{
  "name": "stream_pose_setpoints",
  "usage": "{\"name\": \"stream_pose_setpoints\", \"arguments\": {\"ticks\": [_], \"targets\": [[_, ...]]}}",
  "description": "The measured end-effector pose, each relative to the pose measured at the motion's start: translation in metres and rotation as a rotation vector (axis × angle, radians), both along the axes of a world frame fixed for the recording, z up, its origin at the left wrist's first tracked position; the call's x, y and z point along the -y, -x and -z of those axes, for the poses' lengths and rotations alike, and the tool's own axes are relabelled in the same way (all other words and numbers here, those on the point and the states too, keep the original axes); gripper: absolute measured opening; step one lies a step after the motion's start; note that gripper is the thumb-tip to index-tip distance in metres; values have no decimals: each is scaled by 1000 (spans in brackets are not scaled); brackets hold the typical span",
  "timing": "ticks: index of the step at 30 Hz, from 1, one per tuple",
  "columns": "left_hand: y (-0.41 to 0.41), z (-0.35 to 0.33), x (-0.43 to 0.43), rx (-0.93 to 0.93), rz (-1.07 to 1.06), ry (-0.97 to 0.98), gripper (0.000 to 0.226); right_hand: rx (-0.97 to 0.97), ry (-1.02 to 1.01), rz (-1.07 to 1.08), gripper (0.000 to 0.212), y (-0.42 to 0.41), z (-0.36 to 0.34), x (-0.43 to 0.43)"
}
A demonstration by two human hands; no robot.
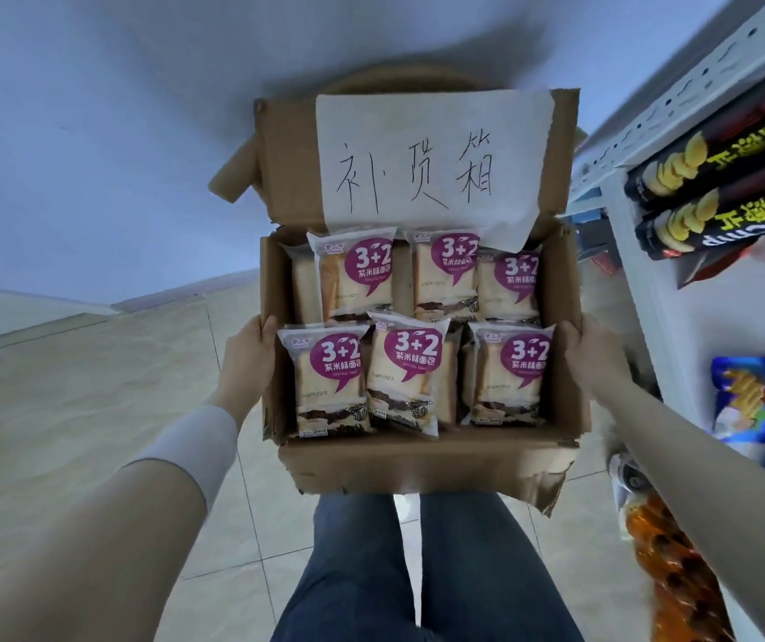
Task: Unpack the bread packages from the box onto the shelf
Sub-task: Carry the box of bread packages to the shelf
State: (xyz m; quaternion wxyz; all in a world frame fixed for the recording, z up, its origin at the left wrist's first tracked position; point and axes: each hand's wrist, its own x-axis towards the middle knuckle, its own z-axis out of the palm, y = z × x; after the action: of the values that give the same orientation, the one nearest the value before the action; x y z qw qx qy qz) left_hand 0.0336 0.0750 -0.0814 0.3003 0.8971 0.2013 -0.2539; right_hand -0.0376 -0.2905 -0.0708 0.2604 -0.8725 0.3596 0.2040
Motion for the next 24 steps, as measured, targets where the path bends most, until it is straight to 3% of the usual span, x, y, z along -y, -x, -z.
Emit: {"name": "stream_pose_setpoints", "arguments": {"ticks": [11,24], "targets": [[62,-83,-9,79,489,-11,39,64,58,454,36,196,-90,-77],[238,-120,118,158,1119,-2,42,107,4,1116,32,514,-96,-128]]}}
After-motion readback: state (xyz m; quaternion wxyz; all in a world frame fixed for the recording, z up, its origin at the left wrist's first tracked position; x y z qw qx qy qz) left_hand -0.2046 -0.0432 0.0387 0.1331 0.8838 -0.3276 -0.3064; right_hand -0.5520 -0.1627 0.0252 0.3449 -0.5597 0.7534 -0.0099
